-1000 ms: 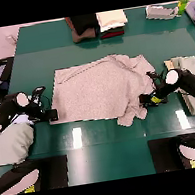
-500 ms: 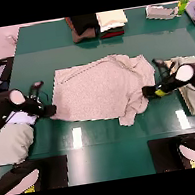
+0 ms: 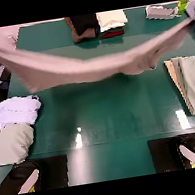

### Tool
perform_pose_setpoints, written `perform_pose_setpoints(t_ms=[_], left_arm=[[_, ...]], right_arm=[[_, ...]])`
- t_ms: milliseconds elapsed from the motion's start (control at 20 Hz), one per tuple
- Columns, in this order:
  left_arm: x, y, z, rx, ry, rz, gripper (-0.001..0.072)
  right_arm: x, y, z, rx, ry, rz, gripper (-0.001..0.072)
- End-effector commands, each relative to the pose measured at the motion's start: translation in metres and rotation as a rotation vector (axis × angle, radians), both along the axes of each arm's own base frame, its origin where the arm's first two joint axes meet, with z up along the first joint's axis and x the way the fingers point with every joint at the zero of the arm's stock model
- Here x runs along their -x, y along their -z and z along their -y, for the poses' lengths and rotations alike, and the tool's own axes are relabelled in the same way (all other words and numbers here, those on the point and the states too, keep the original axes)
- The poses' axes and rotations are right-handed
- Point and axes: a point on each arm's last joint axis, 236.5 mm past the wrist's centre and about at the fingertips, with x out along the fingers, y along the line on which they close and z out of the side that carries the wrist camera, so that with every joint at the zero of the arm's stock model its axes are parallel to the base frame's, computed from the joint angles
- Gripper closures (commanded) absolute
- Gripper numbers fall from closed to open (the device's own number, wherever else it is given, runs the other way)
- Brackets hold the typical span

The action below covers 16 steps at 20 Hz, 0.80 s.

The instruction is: Fold the shirts.

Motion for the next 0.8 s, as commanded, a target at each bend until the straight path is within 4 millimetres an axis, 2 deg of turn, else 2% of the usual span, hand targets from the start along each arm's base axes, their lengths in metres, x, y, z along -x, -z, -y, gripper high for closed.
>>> perform_pose_setpoints(t_ms=[0, 100, 200, 300, 400, 450, 550, 650, 750], left_arm=[[0.09, -0.124, -0.017, 0.044, -0.016, 0.351, 0.0681], [0.114, -0.149, -0.021, 0.058, -0.018, 0.432, 0.0681], [0.12, -0.16, -0.024, 0.065, -0.028, 0.476, 0.0681], [0.111, -0.158, -0.029, 0.052, -0.054, 0.466, 0.0681], [0.081, -0.135, -0.034, 0.032, -0.091, 0.359, 0.0681], [0.057, -0.11, -0.031, 0.009, -0.093, 0.258, 0.0681], [0.008, -0.043, -0.024, -0.048, -0.085, 0.008, 0.0681], [-0.044, 0.035, -0.015, -0.094, -0.074, -0.239, 0.0681], [-0.091, 0.117, -0.007, -0.129, -0.066, -0.444, 0.068]], right_arm=[[0.057, -0.107, 0.028, 0.007, 0.071, 0.272, 0.0696], [0.073, -0.129, 0.034, 0.003, 0.085, 0.317, 0.0696], [0.081, -0.142, 0.035, 0.003, 0.087, 0.328, 0.0696], [0.08, -0.151, 0.036, 0.006, 0.088, 0.327, 0.0697], [0.065, -0.147, 0.033, 0.011, 0.087, 0.287, 0.0697], [0.051, -0.135, 0.031, 0.019, 0.086, 0.235, 0.0697], [0.016, -0.095, 0.025, 0.043, 0.079, 0.1, 0.0697], [-0.021, -0.025, 0.02, 0.083, 0.076, -0.12, 0.0697], [-0.056, 0.058, 0.014, 0.126, 0.068, -0.358, 0.0696]])
